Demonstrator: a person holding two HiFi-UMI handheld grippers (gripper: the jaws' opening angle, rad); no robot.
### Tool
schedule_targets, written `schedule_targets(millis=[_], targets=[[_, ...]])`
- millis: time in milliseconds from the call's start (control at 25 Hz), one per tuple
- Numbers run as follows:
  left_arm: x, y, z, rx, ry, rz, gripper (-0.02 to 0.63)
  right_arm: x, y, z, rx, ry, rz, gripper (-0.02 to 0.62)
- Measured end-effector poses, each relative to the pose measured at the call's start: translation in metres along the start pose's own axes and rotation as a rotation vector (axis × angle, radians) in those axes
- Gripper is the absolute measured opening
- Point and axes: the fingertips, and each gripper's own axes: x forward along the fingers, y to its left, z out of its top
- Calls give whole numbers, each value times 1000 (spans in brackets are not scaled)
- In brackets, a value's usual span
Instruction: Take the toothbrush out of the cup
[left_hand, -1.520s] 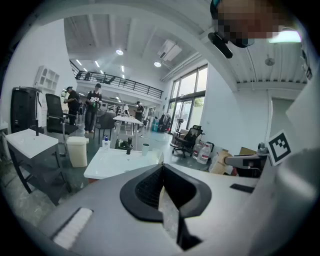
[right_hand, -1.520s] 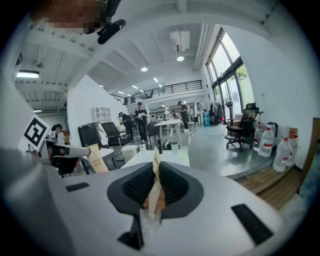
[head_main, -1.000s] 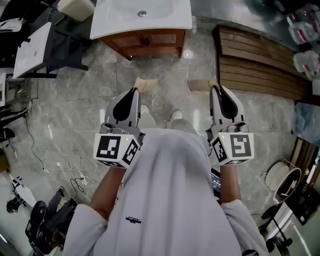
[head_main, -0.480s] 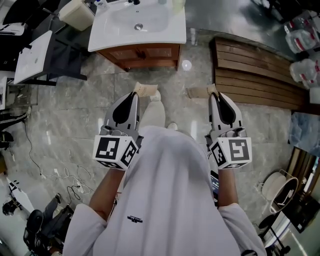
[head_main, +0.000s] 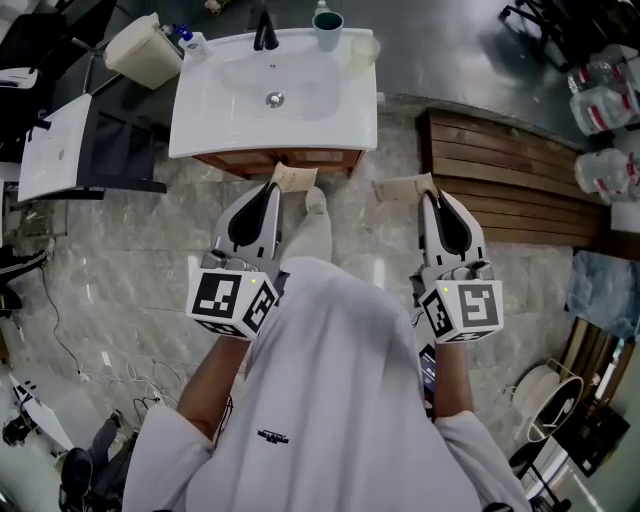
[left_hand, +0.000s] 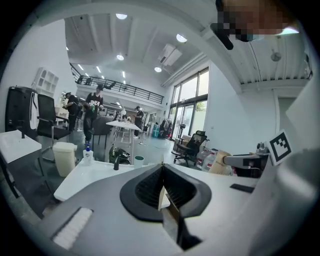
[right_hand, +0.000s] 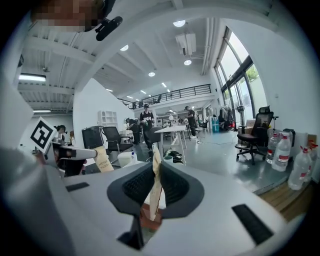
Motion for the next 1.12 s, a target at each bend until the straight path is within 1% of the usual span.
schedule_targets(millis=[160,280,480,600,720,840,1120], targets=[[68,40,34,-3,15,-22,6,73,-20,32,1,-3,-27,29],[113,66,62,-7,7,-38,6,122,-36,53,-9,0,-46,29],[168,94,92,6,0,-64,6,184,-54,79,-1,-2,-72,29],[188,100,102,-2,-4,-61,6,207,-63,86,1,8,-67,29],[203,104,109,-10,-8,-51,6,225,-73,88,-28,9,-62,29],[212,106,109,-22,2,-33,6,237,-81,83,-60,33,-59,29],[233,102,108,-33,23,-14,6,256,-98,84,-56,42,-29,29]])
